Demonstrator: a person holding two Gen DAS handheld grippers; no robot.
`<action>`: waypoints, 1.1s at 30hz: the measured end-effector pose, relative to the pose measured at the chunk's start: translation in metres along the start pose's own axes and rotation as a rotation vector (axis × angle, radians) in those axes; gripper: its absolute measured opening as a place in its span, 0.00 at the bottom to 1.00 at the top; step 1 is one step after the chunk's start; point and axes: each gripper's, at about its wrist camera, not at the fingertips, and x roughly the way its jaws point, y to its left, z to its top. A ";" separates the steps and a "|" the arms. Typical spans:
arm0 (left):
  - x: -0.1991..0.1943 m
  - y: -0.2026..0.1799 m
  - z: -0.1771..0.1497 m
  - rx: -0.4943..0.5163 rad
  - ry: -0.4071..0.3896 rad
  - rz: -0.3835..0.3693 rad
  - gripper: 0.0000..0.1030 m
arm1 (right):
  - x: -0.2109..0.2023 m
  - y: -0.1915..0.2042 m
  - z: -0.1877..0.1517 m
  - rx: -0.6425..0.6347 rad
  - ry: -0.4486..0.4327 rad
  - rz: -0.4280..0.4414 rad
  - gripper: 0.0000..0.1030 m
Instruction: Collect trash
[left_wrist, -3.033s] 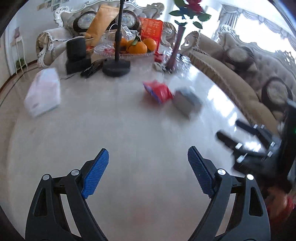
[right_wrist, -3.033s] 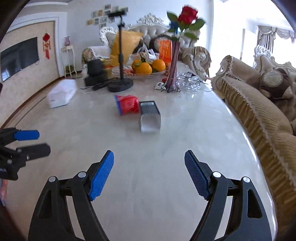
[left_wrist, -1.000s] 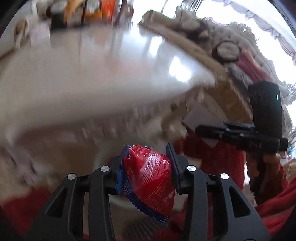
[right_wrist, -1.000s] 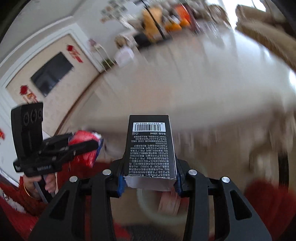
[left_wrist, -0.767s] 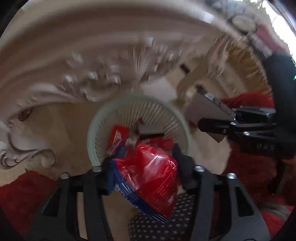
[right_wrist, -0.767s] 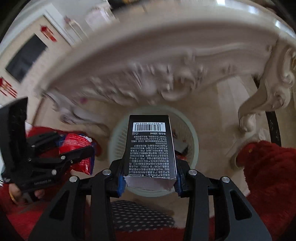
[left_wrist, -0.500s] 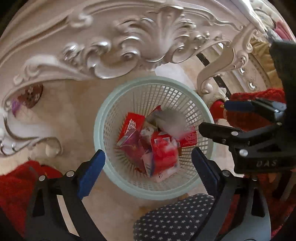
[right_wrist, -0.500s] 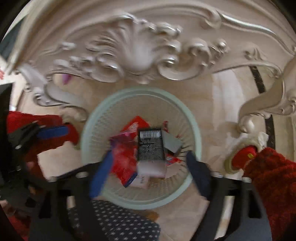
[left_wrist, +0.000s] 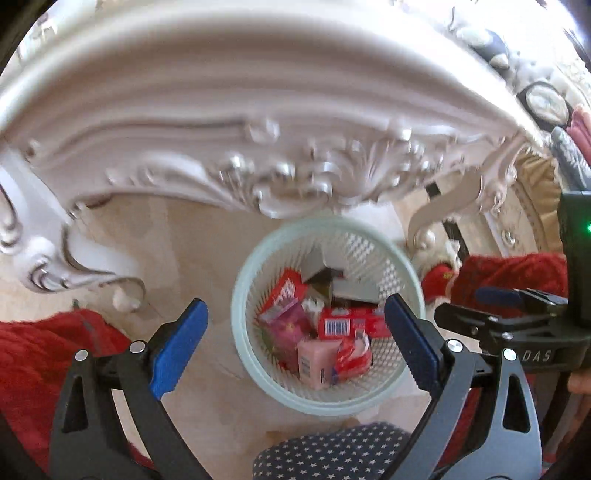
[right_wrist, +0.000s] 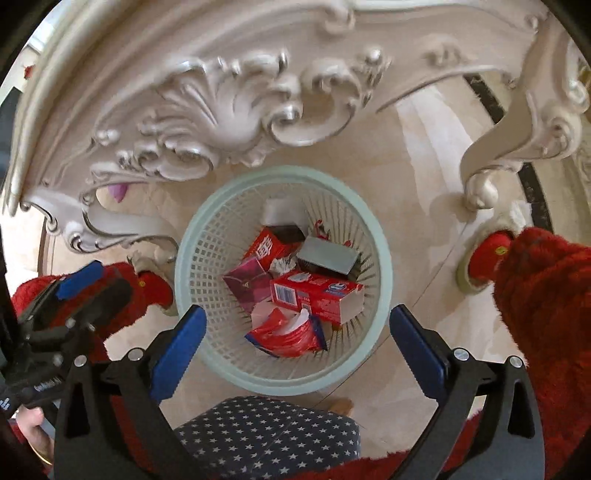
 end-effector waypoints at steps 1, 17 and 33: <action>-0.008 0.000 0.003 -0.005 -0.010 0.000 0.91 | -0.009 0.003 0.001 -0.004 -0.019 -0.018 0.92; -0.098 -0.032 0.031 0.039 -0.163 0.081 0.91 | -0.093 0.029 0.006 -0.070 -0.197 -0.152 0.92; -0.144 -0.053 0.024 0.096 -0.265 0.150 0.91 | -0.116 0.038 -0.006 -0.068 -0.252 -0.142 0.92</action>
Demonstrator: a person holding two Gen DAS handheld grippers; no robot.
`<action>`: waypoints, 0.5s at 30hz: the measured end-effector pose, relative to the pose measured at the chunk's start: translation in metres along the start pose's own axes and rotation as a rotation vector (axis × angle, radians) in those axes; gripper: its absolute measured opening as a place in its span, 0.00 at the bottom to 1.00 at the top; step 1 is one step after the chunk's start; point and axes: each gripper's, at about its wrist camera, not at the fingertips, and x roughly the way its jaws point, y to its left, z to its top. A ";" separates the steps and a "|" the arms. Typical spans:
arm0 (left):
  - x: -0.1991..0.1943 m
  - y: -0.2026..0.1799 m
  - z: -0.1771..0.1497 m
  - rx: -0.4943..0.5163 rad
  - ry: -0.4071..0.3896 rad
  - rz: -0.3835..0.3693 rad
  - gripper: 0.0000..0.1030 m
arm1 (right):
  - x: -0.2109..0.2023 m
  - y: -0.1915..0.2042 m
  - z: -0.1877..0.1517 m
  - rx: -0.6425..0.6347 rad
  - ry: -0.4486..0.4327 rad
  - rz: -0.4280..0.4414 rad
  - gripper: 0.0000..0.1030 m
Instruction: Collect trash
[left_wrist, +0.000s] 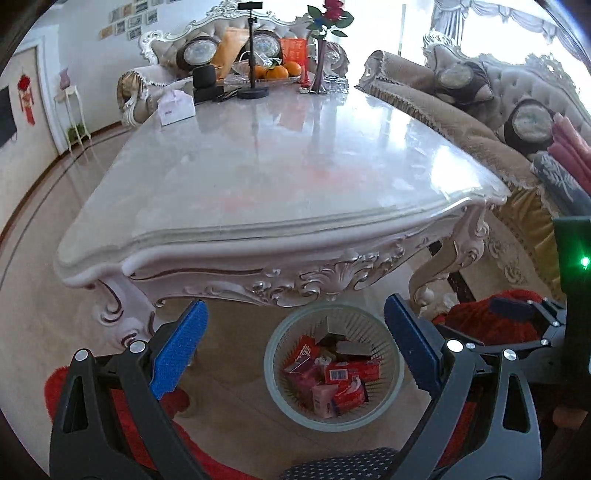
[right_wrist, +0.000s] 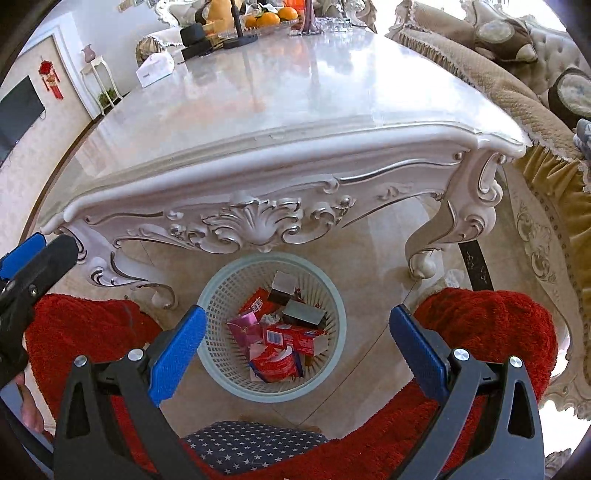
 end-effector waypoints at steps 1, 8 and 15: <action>-0.001 -0.001 0.000 0.006 0.000 0.005 0.91 | -0.001 0.001 0.000 -0.002 -0.001 -0.001 0.92; -0.004 -0.005 -0.002 0.018 -0.011 0.064 0.91 | 0.002 0.002 -0.004 0.000 0.009 -0.001 0.92; 0.003 0.000 -0.001 -0.017 0.017 0.066 0.91 | 0.009 0.003 -0.005 -0.002 0.020 -0.013 0.92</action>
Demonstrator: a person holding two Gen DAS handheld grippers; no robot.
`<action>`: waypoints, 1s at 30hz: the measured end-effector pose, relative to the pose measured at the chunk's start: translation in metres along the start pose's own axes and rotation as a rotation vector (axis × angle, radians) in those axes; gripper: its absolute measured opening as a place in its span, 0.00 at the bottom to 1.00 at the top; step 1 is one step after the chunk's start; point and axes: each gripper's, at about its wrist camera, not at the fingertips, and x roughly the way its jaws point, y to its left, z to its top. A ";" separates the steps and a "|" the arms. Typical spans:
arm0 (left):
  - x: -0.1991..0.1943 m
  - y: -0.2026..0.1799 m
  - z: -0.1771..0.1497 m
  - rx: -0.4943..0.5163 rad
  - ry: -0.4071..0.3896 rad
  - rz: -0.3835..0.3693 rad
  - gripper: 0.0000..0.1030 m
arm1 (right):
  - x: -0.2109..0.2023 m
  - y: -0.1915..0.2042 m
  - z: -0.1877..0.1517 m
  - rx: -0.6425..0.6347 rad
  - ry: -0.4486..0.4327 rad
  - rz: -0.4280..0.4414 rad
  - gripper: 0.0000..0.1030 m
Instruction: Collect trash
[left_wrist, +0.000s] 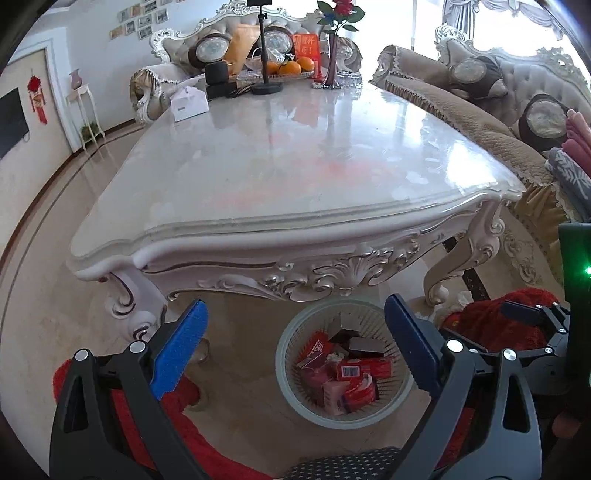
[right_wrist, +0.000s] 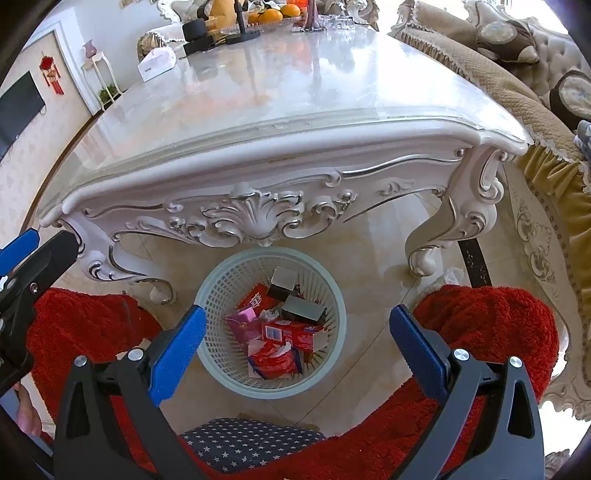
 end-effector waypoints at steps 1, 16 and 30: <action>0.001 0.000 0.000 -0.001 0.002 0.004 0.91 | 0.002 -0.001 0.000 0.004 0.005 -0.001 0.92; 0.009 -0.004 -0.002 0.019 0.031 0.005 0.91 | 0.008 -0.001 -0.001 -0.008 0.029 -0.003 0.92; 0.009 -0.003 -0.002 0.020 0.033 0.008 0.91 | 0.004 -0.001 -0.001 -0.013 0.013 -0.008 0.92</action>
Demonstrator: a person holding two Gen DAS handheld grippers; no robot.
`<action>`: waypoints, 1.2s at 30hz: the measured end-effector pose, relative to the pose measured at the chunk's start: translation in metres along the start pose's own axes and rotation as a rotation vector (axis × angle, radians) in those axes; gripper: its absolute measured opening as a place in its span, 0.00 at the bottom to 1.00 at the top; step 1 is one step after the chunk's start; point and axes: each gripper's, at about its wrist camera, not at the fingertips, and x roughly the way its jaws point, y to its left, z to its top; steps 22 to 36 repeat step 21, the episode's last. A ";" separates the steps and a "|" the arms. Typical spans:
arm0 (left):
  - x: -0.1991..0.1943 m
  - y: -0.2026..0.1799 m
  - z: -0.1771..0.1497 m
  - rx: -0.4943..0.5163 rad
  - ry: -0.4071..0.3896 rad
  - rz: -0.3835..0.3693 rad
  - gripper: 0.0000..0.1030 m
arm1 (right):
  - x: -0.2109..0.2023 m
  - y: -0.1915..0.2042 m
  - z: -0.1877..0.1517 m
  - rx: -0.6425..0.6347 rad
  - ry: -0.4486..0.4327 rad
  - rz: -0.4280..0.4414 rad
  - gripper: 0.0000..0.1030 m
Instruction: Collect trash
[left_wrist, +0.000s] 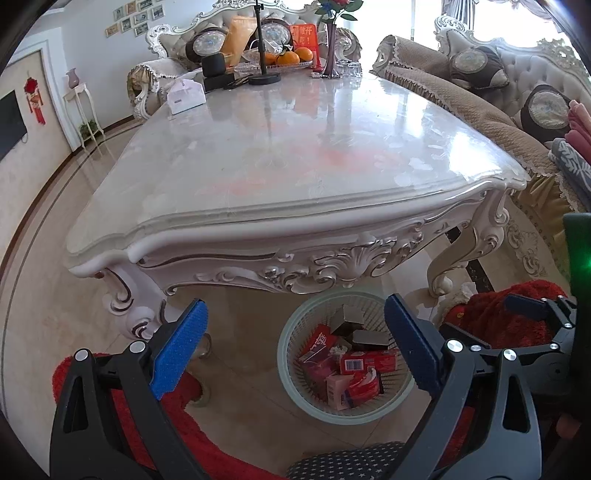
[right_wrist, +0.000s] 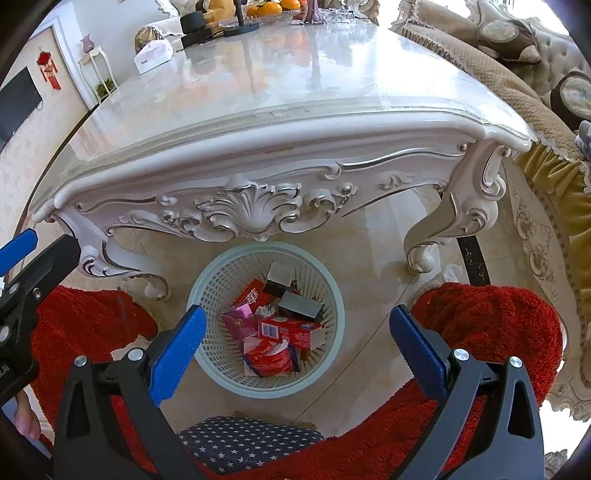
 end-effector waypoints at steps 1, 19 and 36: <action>0.000 0.000 0.000 0.002 0.000 -0.001 0.91 | -0.001 0.000 0.000 0.000 -0.002 0.000 0.92; 0.011 0.006 0.001 -0.018 0.038 -0.068 0.91 | -0.008 0.002 0.003 -0.006 -0.030 -0.019 0.92; 0.012 0.006 0.001 -0.028 0.047 -0.072 0.91 | -0.008 0.001 0.003 -0.005 -0.031 -0.020 0.92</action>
